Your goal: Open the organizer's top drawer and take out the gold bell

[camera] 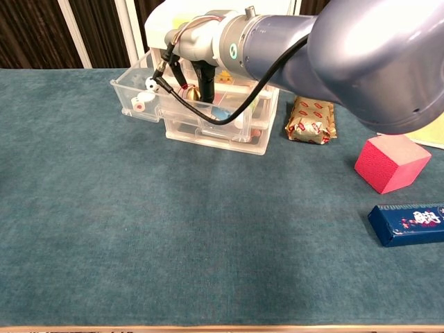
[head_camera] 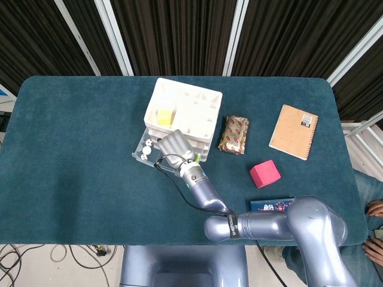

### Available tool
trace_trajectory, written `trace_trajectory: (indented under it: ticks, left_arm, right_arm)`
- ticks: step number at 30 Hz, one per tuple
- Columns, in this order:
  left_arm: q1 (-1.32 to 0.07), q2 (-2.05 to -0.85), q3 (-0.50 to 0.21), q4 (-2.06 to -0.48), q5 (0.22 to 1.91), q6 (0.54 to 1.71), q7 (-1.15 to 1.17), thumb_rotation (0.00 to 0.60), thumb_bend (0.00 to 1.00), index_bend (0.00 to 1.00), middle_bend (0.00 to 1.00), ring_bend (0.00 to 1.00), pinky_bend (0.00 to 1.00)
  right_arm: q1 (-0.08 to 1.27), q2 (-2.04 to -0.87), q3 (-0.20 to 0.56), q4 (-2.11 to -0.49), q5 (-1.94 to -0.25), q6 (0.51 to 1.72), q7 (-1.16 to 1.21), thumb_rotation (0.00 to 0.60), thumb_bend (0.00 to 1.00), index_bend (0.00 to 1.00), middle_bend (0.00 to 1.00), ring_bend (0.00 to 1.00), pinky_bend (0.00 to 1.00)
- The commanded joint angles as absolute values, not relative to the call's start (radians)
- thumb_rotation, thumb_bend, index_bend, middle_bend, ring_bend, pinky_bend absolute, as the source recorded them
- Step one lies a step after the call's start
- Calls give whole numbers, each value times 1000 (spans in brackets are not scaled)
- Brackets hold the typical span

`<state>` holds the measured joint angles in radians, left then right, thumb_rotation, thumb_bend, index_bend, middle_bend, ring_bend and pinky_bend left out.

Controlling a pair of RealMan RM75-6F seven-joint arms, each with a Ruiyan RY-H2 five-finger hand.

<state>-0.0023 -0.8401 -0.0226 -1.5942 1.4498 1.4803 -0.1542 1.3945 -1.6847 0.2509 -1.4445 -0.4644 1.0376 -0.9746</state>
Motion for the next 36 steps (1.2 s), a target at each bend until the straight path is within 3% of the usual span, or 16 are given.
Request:
trace_trajectory:
  ticks: [1,36]
  left_arm:
    - [-3,-839,-23,-1595,1449,1480,-155,600,239,125,0,0,0]
    - [-3,-837,-22,-1596,1448,1476,-161,600,239,125,0,0,0]
  right_arm:
    - [1393,-1686,253,-1445,-461,1034,-973,600,327,450,1000,1000,1000]
    - [1392,-1689,262,-1442,-446,1022,-992,600,330,477,1000,1000,1000]
